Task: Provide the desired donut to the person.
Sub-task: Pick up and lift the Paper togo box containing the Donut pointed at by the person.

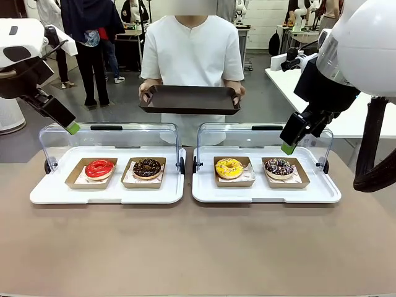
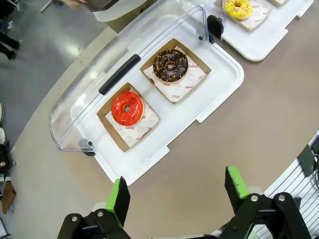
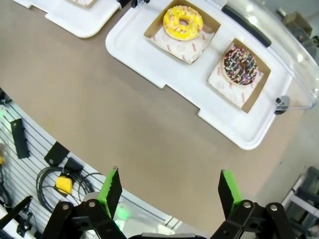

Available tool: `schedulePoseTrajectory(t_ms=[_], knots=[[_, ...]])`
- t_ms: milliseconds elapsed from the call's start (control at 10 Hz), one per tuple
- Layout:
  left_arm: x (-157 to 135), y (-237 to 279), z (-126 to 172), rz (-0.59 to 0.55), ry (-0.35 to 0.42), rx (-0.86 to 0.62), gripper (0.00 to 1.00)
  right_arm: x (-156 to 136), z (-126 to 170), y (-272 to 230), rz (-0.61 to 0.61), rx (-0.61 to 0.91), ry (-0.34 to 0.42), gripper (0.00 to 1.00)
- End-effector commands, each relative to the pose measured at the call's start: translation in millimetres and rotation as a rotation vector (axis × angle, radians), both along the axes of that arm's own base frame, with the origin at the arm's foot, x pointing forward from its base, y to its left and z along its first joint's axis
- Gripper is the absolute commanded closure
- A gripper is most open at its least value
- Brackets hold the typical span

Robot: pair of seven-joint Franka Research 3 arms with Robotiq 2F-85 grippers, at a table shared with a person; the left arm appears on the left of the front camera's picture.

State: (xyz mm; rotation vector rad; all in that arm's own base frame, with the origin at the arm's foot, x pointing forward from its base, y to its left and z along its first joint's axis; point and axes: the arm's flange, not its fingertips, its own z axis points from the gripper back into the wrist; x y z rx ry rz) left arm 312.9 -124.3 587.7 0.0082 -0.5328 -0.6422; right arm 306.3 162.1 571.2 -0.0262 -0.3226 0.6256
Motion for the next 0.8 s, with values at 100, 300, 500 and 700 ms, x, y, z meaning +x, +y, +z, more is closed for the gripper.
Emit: schedulePoseTrajectory(t_ms=[100,300,500,700], knots=[[1,2,-1,-0.003,0.002,-0.003,0.00,0,0,0,0.000,0.000,0.000,0.00],[8,25,1,-0.031,-0.015,-0.088,0.00,18,8,-65,0.184,0.110,0.098,0.00],[18,64,1,-0.182,-0.027,-0.274,0.00,37,17,-127,0.301,0.314,0.131,0.00],[26,110,-9,-0.311,-0.092,-0.441,0.00,52,15,-187,0.468,0.532,0.106,0.00]])
